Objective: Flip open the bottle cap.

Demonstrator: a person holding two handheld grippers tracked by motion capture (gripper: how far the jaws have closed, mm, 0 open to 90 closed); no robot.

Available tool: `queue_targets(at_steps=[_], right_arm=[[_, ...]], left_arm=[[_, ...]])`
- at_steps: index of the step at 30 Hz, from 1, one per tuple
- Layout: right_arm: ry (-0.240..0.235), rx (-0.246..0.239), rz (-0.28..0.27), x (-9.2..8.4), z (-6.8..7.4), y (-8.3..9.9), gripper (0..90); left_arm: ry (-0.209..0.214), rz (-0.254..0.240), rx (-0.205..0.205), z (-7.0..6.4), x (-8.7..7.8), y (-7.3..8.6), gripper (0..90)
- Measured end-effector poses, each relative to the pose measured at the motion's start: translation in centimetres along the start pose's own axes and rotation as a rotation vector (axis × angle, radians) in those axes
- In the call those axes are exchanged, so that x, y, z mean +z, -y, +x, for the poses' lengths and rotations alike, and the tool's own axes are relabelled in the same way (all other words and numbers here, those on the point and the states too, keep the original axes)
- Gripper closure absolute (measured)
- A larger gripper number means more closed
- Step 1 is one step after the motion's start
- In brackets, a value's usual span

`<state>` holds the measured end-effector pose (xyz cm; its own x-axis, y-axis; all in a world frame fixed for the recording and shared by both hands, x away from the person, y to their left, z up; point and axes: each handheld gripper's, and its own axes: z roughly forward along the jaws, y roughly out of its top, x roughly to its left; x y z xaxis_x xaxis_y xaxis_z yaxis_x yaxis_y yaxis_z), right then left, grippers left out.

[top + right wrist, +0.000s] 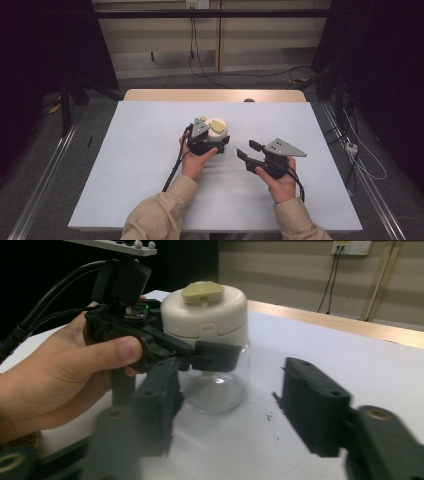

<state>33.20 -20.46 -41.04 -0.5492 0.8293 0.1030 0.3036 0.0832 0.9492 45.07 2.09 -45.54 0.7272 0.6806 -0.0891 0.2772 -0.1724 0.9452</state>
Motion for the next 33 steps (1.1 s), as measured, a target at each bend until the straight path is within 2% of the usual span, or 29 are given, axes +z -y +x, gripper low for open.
queue_targets(at_steps=[13,17,20,33], right_arm=[[-0.054,-0.004,0.041,2.3,0.1,-1.6,82.4],[-0.068,-0.004,0.052,3.0,0.1,-2.2,88.1],[-0.085,0.006,0.059,3.5,0.2,-2.5,89.8],[-0.081,0.001,0.07,4.8,-0.1,-3.1,90.0]], left_arm=[[-0.002,-0.001,-0.009,-0.1,0.0,0.0,6.0],[-0.001,0.0,-0.005,0.0,0.0,0.0,6.0],[-0.002,0.001,-0.005,0.0,0.0,0.0,6.0],[-0.006,0.003,-0.001,-0.1,0.0,0.0,6.0]])
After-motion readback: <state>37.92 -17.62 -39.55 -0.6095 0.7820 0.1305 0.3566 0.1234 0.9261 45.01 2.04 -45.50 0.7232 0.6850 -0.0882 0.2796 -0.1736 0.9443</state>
